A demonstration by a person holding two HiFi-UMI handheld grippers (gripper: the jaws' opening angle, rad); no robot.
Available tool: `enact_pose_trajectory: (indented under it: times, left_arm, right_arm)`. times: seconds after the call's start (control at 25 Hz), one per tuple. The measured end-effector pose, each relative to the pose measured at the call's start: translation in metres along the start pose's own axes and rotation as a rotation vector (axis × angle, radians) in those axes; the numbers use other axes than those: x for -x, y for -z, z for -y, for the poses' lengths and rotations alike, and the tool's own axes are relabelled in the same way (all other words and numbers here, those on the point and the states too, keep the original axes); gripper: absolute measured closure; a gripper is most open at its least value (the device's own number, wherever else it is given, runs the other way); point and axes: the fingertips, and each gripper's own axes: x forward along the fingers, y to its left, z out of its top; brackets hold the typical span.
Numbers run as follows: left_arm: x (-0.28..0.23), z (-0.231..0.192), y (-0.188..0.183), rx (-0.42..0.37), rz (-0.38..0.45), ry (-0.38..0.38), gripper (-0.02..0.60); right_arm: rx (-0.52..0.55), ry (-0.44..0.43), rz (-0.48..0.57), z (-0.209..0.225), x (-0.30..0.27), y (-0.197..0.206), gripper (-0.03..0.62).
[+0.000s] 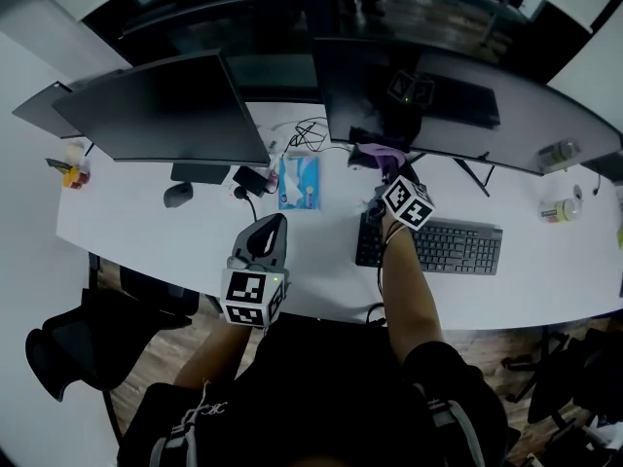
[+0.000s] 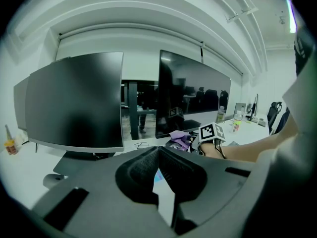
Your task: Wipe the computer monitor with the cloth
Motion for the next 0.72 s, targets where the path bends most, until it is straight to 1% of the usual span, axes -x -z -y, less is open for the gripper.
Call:
enact_pose_trajectory:
  times: [0.24,0.4,0.6,0.72]
  left_arm:
    - [-0.018,0.016,-0.006,-0.013,-0.003,0.032,0.568]
    - [-0.030,0.026,-0.010,-0.019,-0.003,0.051,0.568]
    - [-0.043,0.039,-0.013,-0.028,-0.005,0.078,0.568]
    - [-0.051,0.049,-0.014,-0.033,-0.008,0.095,0.568]
  right_arm:
    - [-0.001,-0.002,0.018,0.022,0.005,-0.013,0.503]
    - [0.046,-0.006,0.021,0.034,0.009,-0.022,0.508]
    - [0.052,0.034,0.041,0.064,0.018,-0.039,0.514]
    - [0.072,0.038,0.039,0.077,0.022,-0.047,0.516]
